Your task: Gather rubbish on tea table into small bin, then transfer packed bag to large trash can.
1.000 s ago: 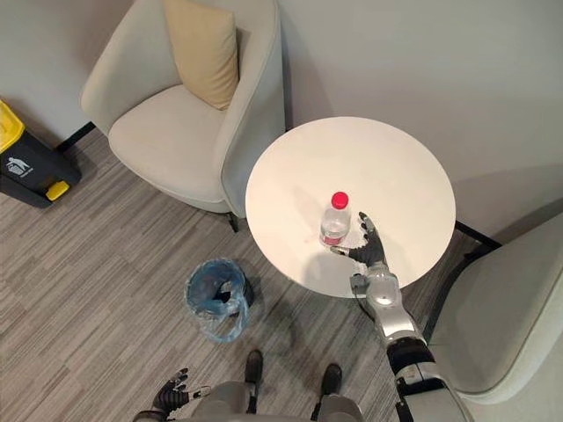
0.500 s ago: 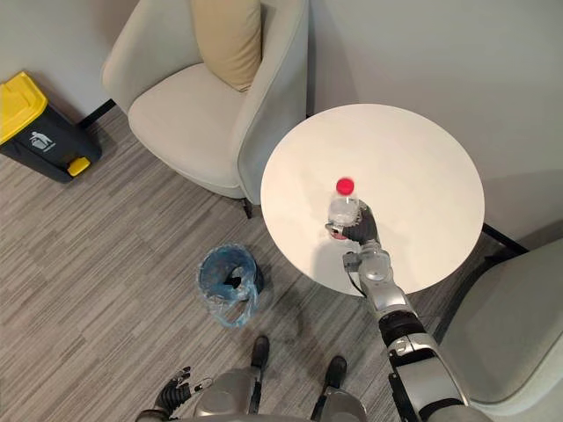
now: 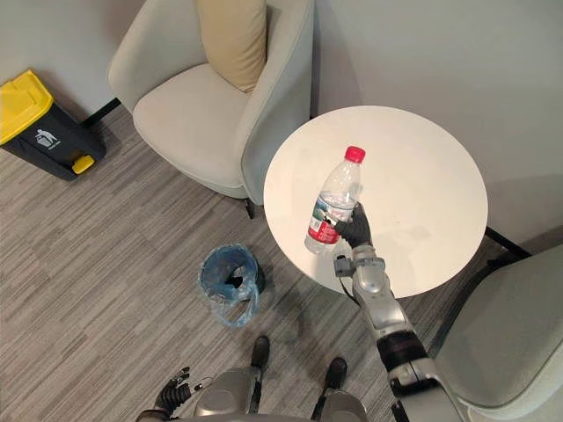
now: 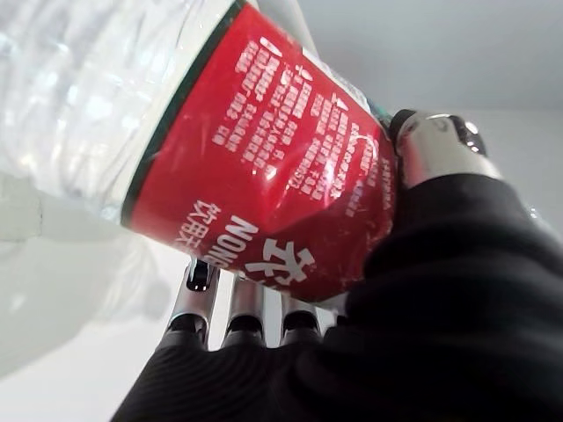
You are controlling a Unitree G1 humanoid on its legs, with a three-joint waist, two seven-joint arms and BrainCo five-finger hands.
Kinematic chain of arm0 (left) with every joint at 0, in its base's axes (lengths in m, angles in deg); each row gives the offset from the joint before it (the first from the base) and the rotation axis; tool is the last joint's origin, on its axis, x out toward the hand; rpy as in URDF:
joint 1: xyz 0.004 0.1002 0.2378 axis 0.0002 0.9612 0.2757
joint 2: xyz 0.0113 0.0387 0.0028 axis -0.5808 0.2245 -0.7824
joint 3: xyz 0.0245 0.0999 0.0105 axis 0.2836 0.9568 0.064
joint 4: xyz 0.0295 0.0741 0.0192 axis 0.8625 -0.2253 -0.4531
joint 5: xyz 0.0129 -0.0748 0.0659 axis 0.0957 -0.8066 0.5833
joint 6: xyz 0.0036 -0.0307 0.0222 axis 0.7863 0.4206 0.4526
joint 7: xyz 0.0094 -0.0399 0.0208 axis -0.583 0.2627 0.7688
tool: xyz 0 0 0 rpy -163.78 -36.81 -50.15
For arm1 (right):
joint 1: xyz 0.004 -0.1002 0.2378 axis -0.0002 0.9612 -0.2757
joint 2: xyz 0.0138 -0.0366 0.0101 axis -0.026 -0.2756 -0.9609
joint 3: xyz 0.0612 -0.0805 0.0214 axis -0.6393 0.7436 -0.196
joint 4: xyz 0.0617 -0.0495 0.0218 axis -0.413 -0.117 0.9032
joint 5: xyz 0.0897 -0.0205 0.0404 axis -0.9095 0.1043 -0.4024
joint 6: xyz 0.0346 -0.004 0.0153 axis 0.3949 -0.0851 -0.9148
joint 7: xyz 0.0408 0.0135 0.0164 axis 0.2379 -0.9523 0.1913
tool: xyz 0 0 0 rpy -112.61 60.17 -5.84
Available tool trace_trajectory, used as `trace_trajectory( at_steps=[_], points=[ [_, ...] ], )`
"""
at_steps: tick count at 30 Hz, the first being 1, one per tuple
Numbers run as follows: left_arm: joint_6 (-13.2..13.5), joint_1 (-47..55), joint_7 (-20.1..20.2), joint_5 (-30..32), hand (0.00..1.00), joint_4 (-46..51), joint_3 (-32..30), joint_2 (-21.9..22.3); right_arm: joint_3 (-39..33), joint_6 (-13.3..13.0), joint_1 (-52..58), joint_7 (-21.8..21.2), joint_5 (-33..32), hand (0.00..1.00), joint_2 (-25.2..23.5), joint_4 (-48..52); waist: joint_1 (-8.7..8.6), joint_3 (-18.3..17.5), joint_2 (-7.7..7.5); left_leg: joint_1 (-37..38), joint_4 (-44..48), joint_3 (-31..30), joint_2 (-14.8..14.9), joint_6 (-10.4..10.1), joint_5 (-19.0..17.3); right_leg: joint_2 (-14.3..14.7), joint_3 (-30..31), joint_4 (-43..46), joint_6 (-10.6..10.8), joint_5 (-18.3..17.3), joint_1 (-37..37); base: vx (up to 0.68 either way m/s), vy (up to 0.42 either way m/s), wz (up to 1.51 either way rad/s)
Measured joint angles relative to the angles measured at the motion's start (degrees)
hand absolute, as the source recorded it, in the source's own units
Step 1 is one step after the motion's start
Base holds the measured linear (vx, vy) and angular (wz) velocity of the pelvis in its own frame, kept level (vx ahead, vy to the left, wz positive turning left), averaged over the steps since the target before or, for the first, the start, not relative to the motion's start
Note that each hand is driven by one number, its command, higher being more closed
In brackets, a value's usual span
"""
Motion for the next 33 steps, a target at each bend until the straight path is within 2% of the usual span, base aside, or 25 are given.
trace_trajectory(
  at_steps=[3, 5, 11, 16, 33],
  points=[
    [-0.32, 0.03, 0.08, 0.1, 0.0, -0.03, -0.93, 0.29, -1.0, -0.08, 3.25, -0.94, 0.28, 1.0, -0.73, 3.7, -0.51, -0.14, -0.29, 0.36, -0.45, 0.05, 0.04, -0.09, 0.51, 0.0, 0.22, 0.27, 0.0, 0.0, 0.0, -0.07, 0.001, -0.02],
    [-0.33, 0.59, 0.05, 0.08, 0.0, -0.11, -1.87, 0.22, -1.07, -0.36, 7.1, -2.33, 0.37, 1.0, -2.11, 8.91, -1.27, -0.69, -1.29, 0.81, -0.61, 0.53, 0.31, -0.11, 0.59, 0.12, 0.77, 0.72, 0.0, 0.0, -0.07, -0.06, -0.002, -0.08],
    [-0.41, 0.6, 0.17, 0.19, 0.0, -0.68, -1.97, 0.2, -0.58, -2.28, 13.88, -4.57, 0.28, 1.0, -5.52, 18.85, -1.75, -3.33, -3.02, 2.65, -1.6, 2.75, 0.59, -0.11, 0.59, 0.21, 3.34, 0.87, 0.06, 0.24, -0.08, -0.04, 0.007, -0.2],
    [-0.43, 0.57, 0.11, 0.06, 0.0, -0.75, -2.03, 0.18, -0.25, -3.38, 16.81, -6.03, 0.32, 1.0, -6.48, 23.6, -2.85, -5.0, -3.14, 3.15, -1.78, 3.4, 0.58, -0.11, 0.58, 0.17, 3.94, 0.72, 0.15, 0.47, 0.05, -0.02, 0.008, -0.09],
    [-0.77, 0.73, 0.13, 0.08, 0.0, -3.14, -2.01, 0.24, -0.1, -3.86, 25.75, -7.19, 6.57, 1.0, -6.6, 28.6, -3.08, -7.49, -3.06, 7.23, -2.33, 2.24, 0.59, -0.14, 0.59, 0.29, 2.84, -0.35, 0.22, 0.42, 4.91, -0.03, -0.001, 0.04]
  ],
)
